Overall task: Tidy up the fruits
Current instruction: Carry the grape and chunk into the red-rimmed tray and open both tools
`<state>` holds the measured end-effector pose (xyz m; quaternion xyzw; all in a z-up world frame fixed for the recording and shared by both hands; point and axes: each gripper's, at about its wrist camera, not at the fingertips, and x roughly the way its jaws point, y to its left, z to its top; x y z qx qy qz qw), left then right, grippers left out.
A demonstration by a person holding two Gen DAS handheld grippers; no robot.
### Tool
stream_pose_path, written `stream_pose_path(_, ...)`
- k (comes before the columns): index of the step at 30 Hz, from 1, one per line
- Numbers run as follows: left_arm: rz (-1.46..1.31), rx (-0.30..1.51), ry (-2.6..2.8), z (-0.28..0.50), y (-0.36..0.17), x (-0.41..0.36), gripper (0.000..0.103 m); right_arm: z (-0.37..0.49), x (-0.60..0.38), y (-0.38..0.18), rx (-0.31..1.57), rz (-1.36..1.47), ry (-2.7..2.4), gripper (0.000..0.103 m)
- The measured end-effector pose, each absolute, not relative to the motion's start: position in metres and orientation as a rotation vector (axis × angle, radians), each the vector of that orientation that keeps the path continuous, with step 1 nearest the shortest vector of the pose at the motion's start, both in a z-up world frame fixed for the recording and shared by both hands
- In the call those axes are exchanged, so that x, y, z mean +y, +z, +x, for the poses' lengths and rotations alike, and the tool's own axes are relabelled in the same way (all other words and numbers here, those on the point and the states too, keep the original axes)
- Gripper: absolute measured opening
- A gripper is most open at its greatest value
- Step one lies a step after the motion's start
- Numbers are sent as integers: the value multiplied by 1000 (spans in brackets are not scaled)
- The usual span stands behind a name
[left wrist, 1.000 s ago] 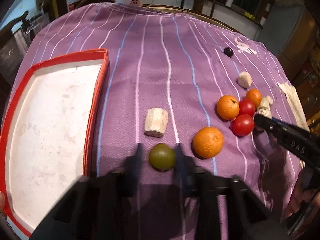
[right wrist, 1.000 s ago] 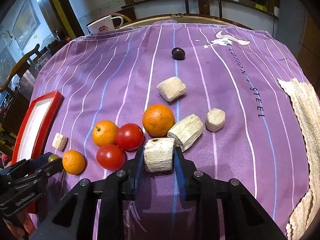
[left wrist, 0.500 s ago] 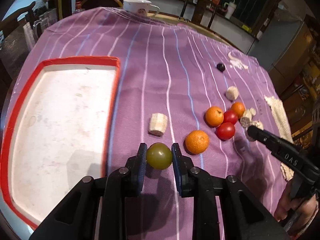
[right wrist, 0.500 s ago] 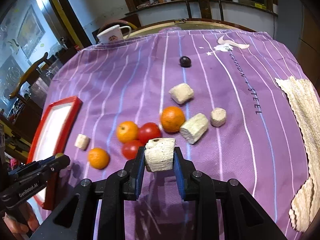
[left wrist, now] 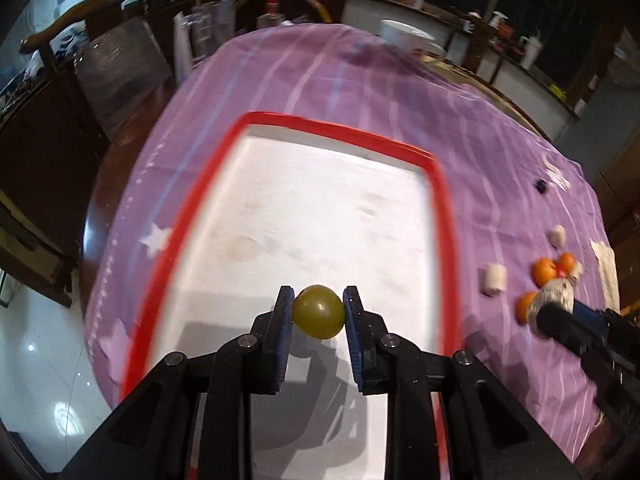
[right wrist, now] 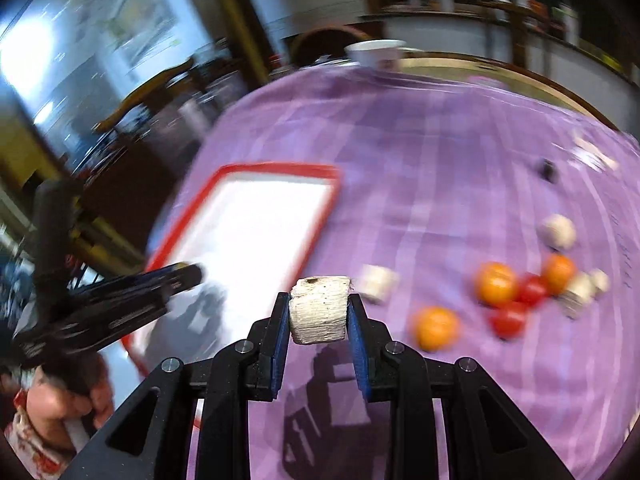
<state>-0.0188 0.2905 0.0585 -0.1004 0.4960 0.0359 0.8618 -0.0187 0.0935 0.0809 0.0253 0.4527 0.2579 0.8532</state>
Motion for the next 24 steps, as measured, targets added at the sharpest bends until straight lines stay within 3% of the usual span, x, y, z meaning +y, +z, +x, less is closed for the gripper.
stream_pose_path(9,-187,1065,96,50,38,335,24,46,183,49,985,-33,516,30)
stream_pose_path(17,-200,1082,101,67,23,350,25,78,197,29,1028,20,485,31)
stream_pose_path(24,-212,1072,79,65,28,352,35,79,200,25,1053,41,463,32)
